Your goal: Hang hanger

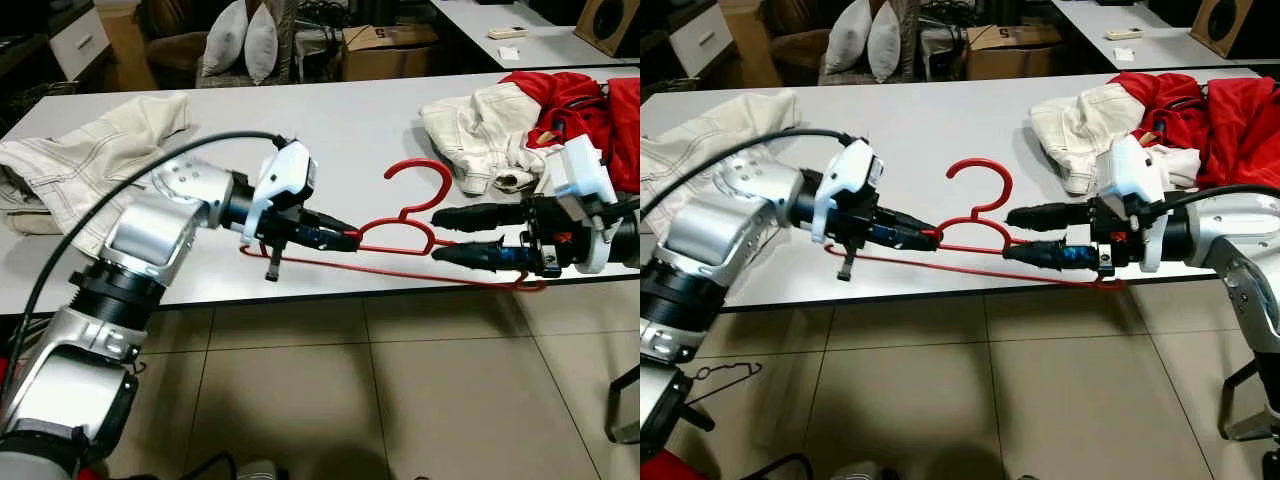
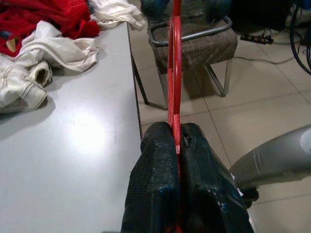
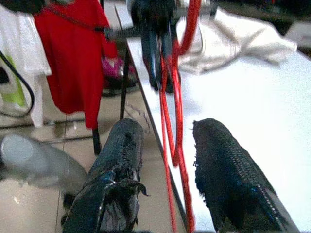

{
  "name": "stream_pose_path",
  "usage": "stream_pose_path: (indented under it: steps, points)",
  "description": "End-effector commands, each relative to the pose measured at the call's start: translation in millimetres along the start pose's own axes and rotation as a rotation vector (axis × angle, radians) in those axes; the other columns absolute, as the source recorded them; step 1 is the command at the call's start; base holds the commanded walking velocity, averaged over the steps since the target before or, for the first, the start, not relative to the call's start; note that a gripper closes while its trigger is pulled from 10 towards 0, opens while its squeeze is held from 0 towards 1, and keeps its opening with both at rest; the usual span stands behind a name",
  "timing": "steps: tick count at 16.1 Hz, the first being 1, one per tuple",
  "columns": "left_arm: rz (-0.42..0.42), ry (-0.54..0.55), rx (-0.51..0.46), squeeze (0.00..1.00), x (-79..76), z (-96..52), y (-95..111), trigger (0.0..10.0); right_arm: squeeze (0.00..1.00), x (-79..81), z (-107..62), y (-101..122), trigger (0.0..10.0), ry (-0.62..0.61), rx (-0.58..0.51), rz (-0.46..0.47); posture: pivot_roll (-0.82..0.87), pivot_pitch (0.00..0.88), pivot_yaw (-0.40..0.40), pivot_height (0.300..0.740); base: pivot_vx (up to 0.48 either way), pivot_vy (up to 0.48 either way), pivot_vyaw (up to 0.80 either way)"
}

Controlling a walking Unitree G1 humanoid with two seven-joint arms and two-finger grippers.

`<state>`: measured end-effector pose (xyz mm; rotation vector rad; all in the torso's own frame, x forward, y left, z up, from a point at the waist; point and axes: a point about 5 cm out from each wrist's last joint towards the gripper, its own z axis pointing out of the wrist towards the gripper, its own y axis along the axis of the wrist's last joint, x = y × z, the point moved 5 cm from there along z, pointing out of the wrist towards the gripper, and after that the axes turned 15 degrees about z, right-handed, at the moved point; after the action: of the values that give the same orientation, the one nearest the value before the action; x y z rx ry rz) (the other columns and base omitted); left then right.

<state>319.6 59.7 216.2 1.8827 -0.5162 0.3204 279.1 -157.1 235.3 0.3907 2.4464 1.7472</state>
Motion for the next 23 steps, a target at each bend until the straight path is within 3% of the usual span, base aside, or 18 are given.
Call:
stream_pose_path:
  steps: [1, 2, 7, 8, 9, 10, 23]
  points:
    - [0.031, -0.024, 0.021, 0.00, 1.0, -0.1, 4, 0.0, 1.00, 2.0, 3.3, -2, 10.0, 0.002, 0.042, -0.014, -0.02, 0.000, 0.078, 0.740, 0.000, 0.000, 0.00]
    - [0.026, -0.023, 0.023, 0.00, 1.6, 1.3, 4, 0.0, 0.00, 1.7, 5.0, -2, 10.0, -0.002, 0.046, -0.011, -0.02, 0.000, 0.078, 0.740, 0.000, 0.000, 0.00]
    - [0.021, -0.038, 0.030, 0.00, 2.9, 7.3, 3, 0.0, 0.00, -3.4, 11.7, -4, 10.0, -0.044, 0.094, -0.044, -0.02, 0.000, 0.071, 0.740, 0.000, 0.000, 0.00]
    - [0.026, -0.043, 0.035, 0.00, 2.8, 7.8, 3, 0.0, 0.00, -6.4, 11.9, -5, 3.4, -0.060, 0.119, -0.053, -0.02, 0.000, 0.070, 0.740, 0.000, 0.000, 0.00]
    - [0.031, -0.045, 0.038, 0.00, 2.5, 8.0, 2, 0.0, 0.00, -7.5, 11.6, -5, 3.4, -0.065, 0.127, -0.053, -0.02, 0.000, 0.068, 0.740, 0.000, 0.000, 0.00]
    - [0.031, -0.049, 0.034, 0.00, 2.3, 8.2, 3, 0.0, 0.00, -10.1, 11.1, -6, 0.0, -0.077, 0.136, -0.049, -0.02, 0.000, 0.066, 0.740, 0.000, 0.000, 0.00]
    - [0.026, -0.073, -0.016, 0.00, 4.8, 10.0, 14, 0.0, 0.00, -8.6, 21.2, -6, 0.0, -0.009, 0.127, -0.022, -0.01, 0.000, 0.064, 0.740, 0.000, 0.000, 0.00]
